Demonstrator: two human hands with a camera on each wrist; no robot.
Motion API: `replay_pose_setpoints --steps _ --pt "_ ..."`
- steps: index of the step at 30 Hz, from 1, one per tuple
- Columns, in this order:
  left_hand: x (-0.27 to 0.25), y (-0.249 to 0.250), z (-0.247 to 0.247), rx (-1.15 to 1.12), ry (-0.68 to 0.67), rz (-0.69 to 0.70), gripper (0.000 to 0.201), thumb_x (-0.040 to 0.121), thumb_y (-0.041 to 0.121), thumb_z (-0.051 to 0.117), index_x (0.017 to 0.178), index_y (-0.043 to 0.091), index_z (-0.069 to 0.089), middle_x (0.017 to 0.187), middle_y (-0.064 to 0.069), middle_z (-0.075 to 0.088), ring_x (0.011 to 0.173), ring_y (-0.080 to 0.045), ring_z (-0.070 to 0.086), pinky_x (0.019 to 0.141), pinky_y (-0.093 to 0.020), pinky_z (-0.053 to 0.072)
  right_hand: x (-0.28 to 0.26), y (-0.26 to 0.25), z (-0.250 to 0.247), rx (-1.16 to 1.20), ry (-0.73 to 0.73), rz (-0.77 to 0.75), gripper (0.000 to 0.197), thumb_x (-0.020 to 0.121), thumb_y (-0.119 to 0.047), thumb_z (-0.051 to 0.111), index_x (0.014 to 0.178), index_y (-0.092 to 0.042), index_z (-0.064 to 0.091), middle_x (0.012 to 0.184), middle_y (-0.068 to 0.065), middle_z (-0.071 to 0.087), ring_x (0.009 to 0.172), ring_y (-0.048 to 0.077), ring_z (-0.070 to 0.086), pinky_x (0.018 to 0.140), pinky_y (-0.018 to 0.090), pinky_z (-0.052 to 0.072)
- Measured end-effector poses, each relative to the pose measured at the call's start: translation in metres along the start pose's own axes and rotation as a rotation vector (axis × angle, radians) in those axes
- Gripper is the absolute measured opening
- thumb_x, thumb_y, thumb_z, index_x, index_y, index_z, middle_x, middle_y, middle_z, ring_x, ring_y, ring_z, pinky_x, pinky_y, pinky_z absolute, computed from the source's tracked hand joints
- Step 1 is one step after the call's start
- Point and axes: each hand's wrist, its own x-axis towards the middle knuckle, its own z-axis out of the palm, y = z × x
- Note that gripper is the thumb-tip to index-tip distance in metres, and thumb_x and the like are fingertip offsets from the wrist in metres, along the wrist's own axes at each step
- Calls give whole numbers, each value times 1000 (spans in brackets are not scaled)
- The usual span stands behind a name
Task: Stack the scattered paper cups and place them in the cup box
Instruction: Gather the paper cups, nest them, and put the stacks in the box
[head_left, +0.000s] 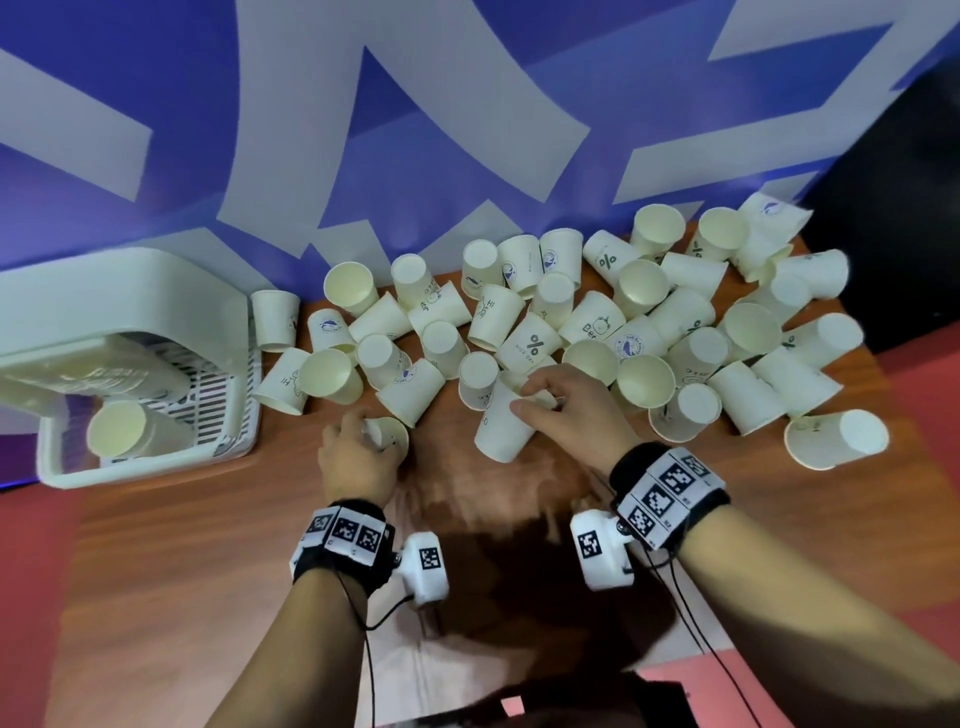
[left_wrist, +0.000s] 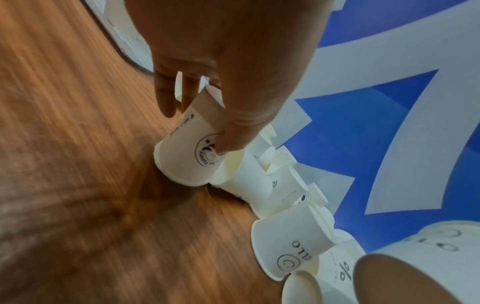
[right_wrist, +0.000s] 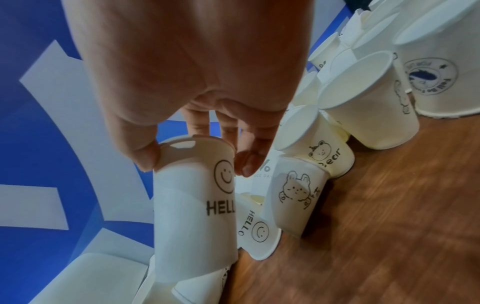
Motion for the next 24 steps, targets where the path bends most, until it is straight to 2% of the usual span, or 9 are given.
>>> replay_pose_setpoints --steps 5,9,11,13,15,18,20,22,24 --pt "-17 -4 -25 -155 105 -19 56 75 16 76 125 11 52 116 -16 52 108 -35 51 93 -39 41 3 -17 9 45 -32 13 21 81 -30 78 97 -25 67 102 -8 60 91 -1 56 81 21 48" --pt "-27 -1 -55 -338 178 -14 49 72 19 82 109 16 51 111 -11 60 100 -28 58 83 -34 45 5 -43 17 40 -33 -90 28 79 -34 79 102 -26 66 99 -10 62 92 11 62 83 38 55" --pt "-34 4 -72 -418 229 -29 46 72 18 83 103 16 49 103 -8 62 93 -26 60 77 -30 42 3 -57 22 49 -78 -101 31 80 -33 78 107 -26 65 102 -9 62 96 13 61 86 38 55" --pt "-41 9 -88 -509 265 -61 47 73 19 82 105 16 48 102 -5 61 90 -24 60 76 -29 42 1 -67 27 53 -119 -109 33 80 -33 78 109 -27 64 104 -9 62 98 13 61 88 39 55" --pt "-47 12 -103 -592 291 -73 48 75 22 81 109 18 47 103 -4 61 90 -23 59 76 -30 44 -2 -77 33 52 -146 -128 34 79 -33 78 109 -29 64 104 -12 62 98 11 60 88 39 55" --pt "-59 13 -121 -724 294 -64 47 79 25 78 113 21 46 102 1 58 93 -19 59 81 -34 48 -5 -89 43 46 -186 -174 33 80 -31 78 109 -27 63 104 -10 63 93 6 59 83 28 52" --pt "-66 12 -132 -819 290 -61 47 76 32 79 110 23 48 101 4 57 94 -19 59 85 -37 49 -6 -100 51 36 -207 -217 35 80 -31 78 111 -26 63 105 -9 64 94 7 59 83 26 48" --pt "-73 8 -142 -880 298 -65 49 66 45 77 105 27 52 104 -3 60 96 -23 61 87 -43 51 -6 -110 62 38 -233 -243 36 80 -28 77 112 -24 63 107 -8 64 96 10 60 83 24 45" --pt "-77 2 -150 -905 304 -67 49 64 46 75 104 26 55 108 -9 62 93 -23 62 86 -45 52 -5 -118 74 43 -259 -256 36 80 -29 78 113 -26 62 108 -9 63 99 11 60 86 26 46"
